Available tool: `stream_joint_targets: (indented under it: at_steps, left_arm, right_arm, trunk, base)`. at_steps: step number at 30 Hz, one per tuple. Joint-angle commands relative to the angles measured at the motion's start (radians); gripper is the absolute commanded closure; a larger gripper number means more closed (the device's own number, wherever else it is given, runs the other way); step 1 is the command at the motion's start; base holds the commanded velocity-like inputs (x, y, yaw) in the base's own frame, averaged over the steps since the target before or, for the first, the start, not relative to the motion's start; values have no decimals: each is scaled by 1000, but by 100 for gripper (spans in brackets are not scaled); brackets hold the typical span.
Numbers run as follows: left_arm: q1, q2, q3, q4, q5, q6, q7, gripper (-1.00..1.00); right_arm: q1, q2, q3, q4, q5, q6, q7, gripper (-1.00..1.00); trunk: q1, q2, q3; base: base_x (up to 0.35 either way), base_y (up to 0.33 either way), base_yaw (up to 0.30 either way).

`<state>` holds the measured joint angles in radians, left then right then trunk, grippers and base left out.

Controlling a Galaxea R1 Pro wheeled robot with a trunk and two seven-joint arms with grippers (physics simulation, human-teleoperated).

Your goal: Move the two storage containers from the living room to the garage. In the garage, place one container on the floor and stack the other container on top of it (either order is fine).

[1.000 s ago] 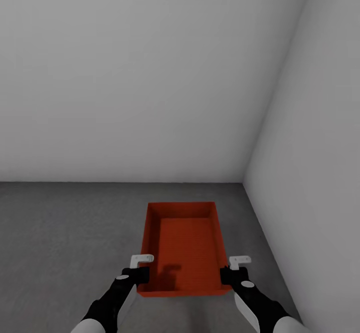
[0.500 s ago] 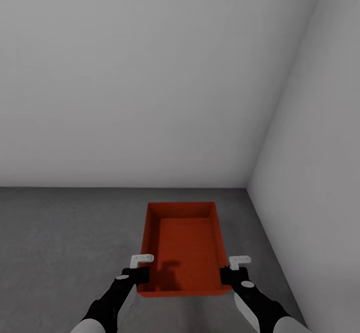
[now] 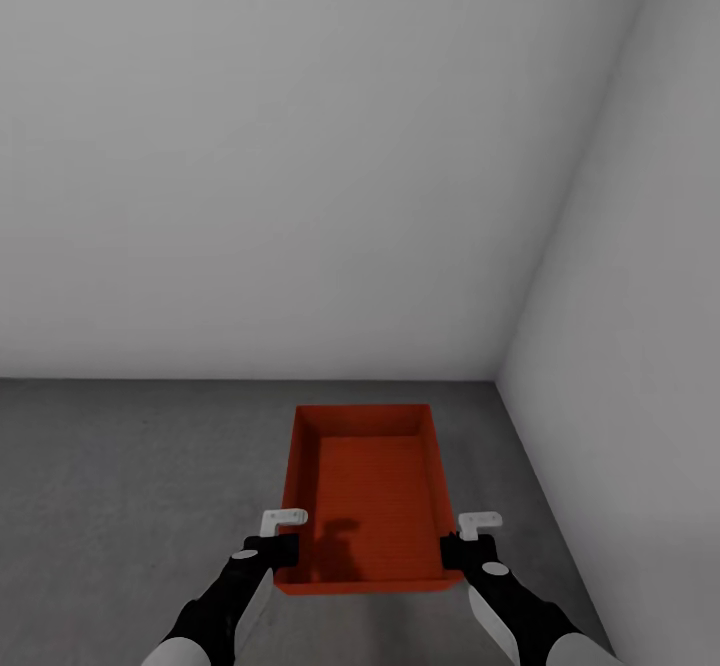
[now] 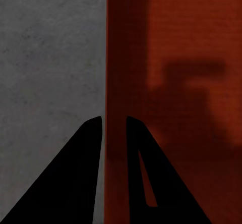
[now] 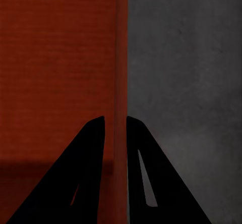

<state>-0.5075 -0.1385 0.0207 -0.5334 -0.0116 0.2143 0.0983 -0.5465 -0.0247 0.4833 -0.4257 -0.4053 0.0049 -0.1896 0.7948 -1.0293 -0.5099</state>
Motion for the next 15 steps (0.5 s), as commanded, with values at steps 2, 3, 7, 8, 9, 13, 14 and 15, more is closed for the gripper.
stream_joint_targets:
  at_steps: [2, 3, 7, 8, 9, 13, 14, 15]
  left_arm:
    - [0, 0, 1, -5, -7, -15, 8, 100]
    - [0, 0, 2, -5, -7, -15, 8, 100]
    - [0, 0, 2, -5, -7, -15, 8, 100]
    - [0, 0, 2, -5, -7, -15, 8, 100]
    - [0, 0, 2, -5, -7, -15, 8, 100]
    - [0, 0, 2, -5, -7, -15, 8, 100]
    - [0, 0, 2, -5, -7, -15, 8, 100]
    - [0, 0, 2, -5, -7, -15, 8, 100]
  right_arm:
    - [-1, -24, -17, 36, -18, 0, -7, 100]
    - [-1, -24, -17, 36, -18, 0, -7, 100]
    - [-1, -24, -17, 36, -18, 0, -7, 100]
    - [-1, -24, -17, 36, -18, 0, -7, 100]
    - [-1, -24, -17, 36, -18, 0, -8, 100]
    - [-1, -24, -17, 36, -18, 0, -8, 100]
    - [-1, -24, -17, 36, -18, 0, -8, 100]
    - [-1, -24, -17, 36, -18, 0, -8, 100]
  trunk:
    - [0, -1, -1]
    - [0, -1, -1]
    - [0, -1, -1]
    - [0, -1, -1]
    - [0, -1, -1]
    - [0, -1, -1]
    - [0, -1, -1]
    - [0, -1, -1]
  base:
    - [179, 0, 0]
    - [218, 0, 0]
    - [242, 8, 0]
    - [254, 45, 0]
    - [255, 53, 0]
    - [258, 74, 0]
    - [260, 83, 0]
    - [260, 85, 0]
